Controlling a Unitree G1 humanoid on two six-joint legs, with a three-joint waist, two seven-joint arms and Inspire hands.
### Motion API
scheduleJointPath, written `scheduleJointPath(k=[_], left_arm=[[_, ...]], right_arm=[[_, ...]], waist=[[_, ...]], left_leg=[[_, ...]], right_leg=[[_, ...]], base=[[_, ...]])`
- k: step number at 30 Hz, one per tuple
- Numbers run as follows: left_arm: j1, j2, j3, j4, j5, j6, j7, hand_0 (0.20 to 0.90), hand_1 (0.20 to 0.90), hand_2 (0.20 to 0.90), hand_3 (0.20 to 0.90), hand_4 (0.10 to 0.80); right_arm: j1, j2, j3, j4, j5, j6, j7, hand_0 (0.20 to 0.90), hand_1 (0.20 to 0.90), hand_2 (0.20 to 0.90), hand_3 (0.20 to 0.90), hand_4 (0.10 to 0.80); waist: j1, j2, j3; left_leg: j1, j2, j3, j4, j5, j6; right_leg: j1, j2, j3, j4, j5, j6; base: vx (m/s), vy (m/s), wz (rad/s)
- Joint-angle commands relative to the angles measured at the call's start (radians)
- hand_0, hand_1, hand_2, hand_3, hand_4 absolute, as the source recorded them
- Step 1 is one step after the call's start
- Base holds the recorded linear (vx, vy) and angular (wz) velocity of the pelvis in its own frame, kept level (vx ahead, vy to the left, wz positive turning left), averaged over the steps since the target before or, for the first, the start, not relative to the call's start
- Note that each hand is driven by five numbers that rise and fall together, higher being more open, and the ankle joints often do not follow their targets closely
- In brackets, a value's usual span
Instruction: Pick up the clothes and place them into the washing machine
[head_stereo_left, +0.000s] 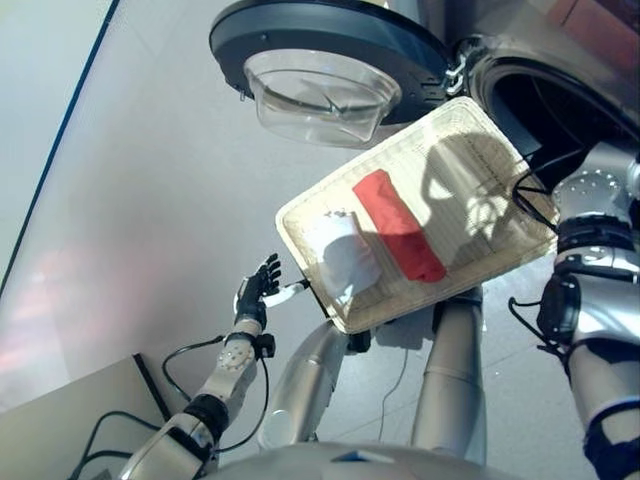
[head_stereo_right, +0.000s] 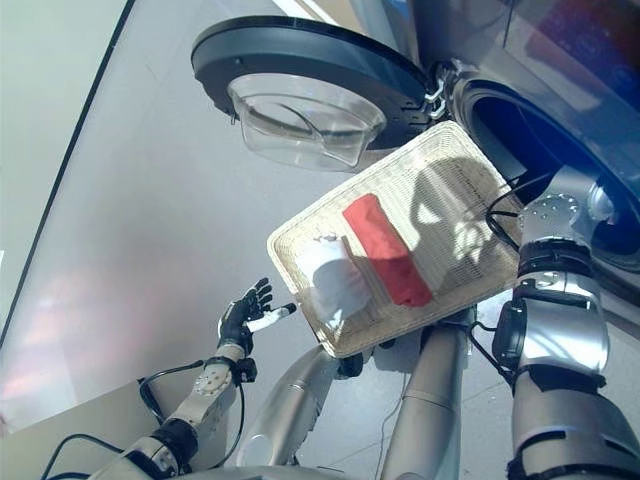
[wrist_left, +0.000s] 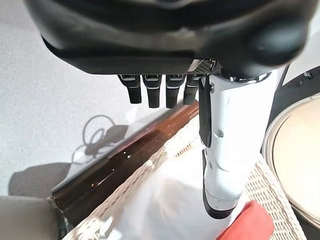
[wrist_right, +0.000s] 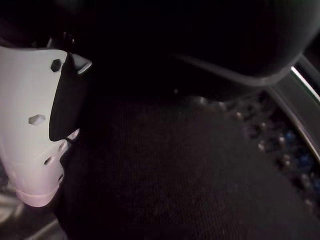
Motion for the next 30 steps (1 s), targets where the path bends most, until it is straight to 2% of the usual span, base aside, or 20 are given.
scheduleJointPath(k=[1,8,20,30], left_arm=[[0.052,0.079,0.032,0.013,-0.006,-0.043,0.03,0.9,0.9,0.9,0.9,0.8],[0.052,0.073,0.037,0.033,-0.023,-0.037,0.028,0.9,0.9,0.9,0.9,0.8],[0.058,0.07,0.043,0.067,-0.033,-0.022,0.031,0.9,0.9,0.9,0.9,0.8],[0.053,0.055,0.04,0.081,-0.037,-0.015,0.029,0.9,0.9,0.9,0.9,0.8]], right_arm=[[-0.205,-0.213,0.14,-0.146,-0.119,-0.067,0.038,0.9,0.9,0.9,0.9,0.8],[-0.197,-0.194,0.128,-0.111,-0.107,-0.054,0.025,0.9,0.9,0.9,0.9,0.8],[-0.197,-0.153,0.141,-0.074,-0.126,-0.006,-0.013,0.9,0.9,0.9,0.9,0.8],[-0.125,-0.044,0.121,-0.066,-0.089,0.001,0.026,0.9,0.9,0.9,0.9,0.8]], waist=[[0.004,-0.009,-0.097],[0.003,-0.015,-0.104],[0.001,-0.016,-0.103],[-0.002,-0.02,-0.091]], left_leg=[[0.017,0.037,-0.097,-0.029,0.007,-0.136],[0.037,0.039,-0.107,-0.074,0.034,-0.148],[0.045,0.045,-0.112,-0.092,0.051,-0.153],[0.047,0.049,-0.115,-0.092,0.06,-0.153]], right_leg=[[0.119,0.05,-0.072,0.016,-0.116,-0.048],[0.145,0.054,-0.085,-0.027,-0.099,-0.048],[0.161,0.059,-0.093,-0.048,-0.086,-0.051],[0.172,0.063,-0.1,-0.054,-0.083,-0.052]], base=[[-0.005,-0.039,0.03],[-0.002,-0.021,0.01],[-0.009,-0.005,0.02],[-0.018,-0.006,-0.01]])
